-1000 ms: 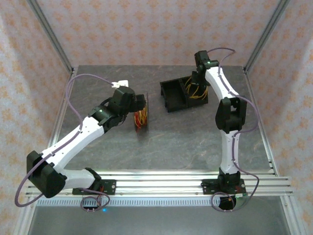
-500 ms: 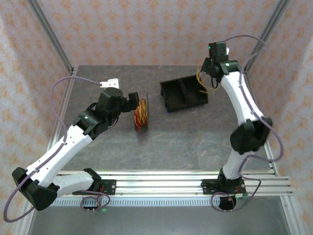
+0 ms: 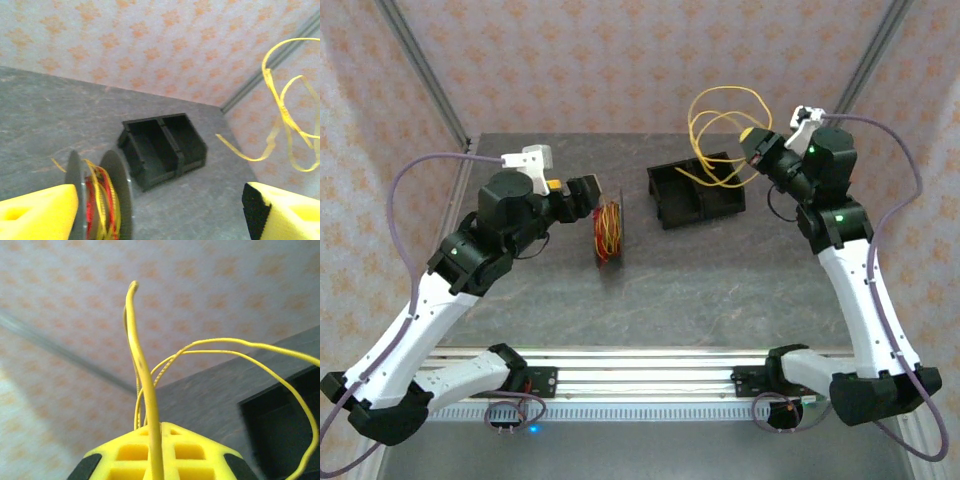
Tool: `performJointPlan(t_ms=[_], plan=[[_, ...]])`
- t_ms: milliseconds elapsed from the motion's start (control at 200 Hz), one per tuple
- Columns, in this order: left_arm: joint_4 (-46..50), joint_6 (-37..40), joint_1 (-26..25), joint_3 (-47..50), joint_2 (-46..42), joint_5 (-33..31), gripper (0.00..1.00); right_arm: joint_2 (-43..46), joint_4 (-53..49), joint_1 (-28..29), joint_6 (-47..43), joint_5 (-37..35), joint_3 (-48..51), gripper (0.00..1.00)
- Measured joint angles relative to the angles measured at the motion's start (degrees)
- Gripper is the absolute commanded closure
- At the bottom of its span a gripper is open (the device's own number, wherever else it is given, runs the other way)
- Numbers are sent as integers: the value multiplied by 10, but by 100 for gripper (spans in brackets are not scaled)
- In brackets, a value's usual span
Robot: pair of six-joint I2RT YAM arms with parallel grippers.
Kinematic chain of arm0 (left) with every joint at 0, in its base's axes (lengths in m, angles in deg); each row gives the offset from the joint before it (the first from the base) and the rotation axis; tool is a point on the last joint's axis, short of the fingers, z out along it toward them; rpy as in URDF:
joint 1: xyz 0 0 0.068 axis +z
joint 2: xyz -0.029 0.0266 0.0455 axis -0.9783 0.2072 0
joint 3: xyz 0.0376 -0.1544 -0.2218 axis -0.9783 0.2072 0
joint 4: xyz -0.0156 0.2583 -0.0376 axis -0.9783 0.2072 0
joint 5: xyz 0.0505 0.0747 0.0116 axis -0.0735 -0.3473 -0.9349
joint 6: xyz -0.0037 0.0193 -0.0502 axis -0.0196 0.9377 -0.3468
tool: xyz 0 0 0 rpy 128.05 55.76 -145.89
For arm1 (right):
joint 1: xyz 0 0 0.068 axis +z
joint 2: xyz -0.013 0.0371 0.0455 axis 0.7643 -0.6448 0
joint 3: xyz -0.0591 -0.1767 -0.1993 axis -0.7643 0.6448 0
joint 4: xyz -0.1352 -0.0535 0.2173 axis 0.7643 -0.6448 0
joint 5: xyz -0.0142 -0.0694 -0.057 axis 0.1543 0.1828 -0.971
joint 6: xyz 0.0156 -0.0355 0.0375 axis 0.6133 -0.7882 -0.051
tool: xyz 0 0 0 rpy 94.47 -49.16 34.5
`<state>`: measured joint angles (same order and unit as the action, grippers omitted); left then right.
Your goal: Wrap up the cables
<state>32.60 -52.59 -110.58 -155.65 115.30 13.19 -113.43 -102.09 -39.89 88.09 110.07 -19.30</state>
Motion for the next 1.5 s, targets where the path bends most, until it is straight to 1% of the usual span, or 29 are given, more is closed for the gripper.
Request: performJointPlan(t_ms=[65,110,225,255,315,380,430,596,666,741,766,796,821,886,1006,1106,1186,1351,1417,1502], plan=[[-3,-4,0,-7,0,16,29,5,33,0,23,52,14,100],[-5,-7,0,-10,0,22,29,6,46,0,32,72,18,100],[-6,-10,0,-11,1,35,21,6,73,0,50,108,19,100],[-8,-22,4,-20,8,59,18,9,101,-1,64,140,28,100],[-31,-38,8,-39,24,95,16,17,126,0,88,184,42,100],[-57,-53,10,-57,42,129,16,21,145,3,106,225,50,100],[-76,-63,10,-68,56,155,18,24,155,7,113,249,53,100],[-116,-92,11,-100,110,213,24,28,152,32,107,290,55,100],[-133,-106,11,-101,127,231,31,28,141,42,98,297,55,100],[-149,-118,11,-101,139,246,42,29,132,48,92,303,56,100],[-153,-125,11,-101,141,250,47,29,130,48,90,303,57,100],[-157,-130,11,-101,143,255,58,29,127,49,89,304,58,100],[-160,-128,11,-100,144,257,65,29,126,49,88,305,60,100],[-164,-132,11,-100,144,259,75,29,120,49,83,306,63,100],[-166,-127,11,-98,142,257,100,29,102,50,71,306,64,100],[-156,-116,11,-96,139,252,100,29,84,51,60,306,64,100],[-123,-91,11,-100,134,233,100,29,44,52,35,302,58,100],[-1,26,10,-153,133,158,100,23,-78,58,-28,285,16,100],[33,77,8,-178,133,135,100,23,-102,60,-39,292,8,100],[64,128,3,-198,133,120,100,23,-125,62,-50,296,2,100]])
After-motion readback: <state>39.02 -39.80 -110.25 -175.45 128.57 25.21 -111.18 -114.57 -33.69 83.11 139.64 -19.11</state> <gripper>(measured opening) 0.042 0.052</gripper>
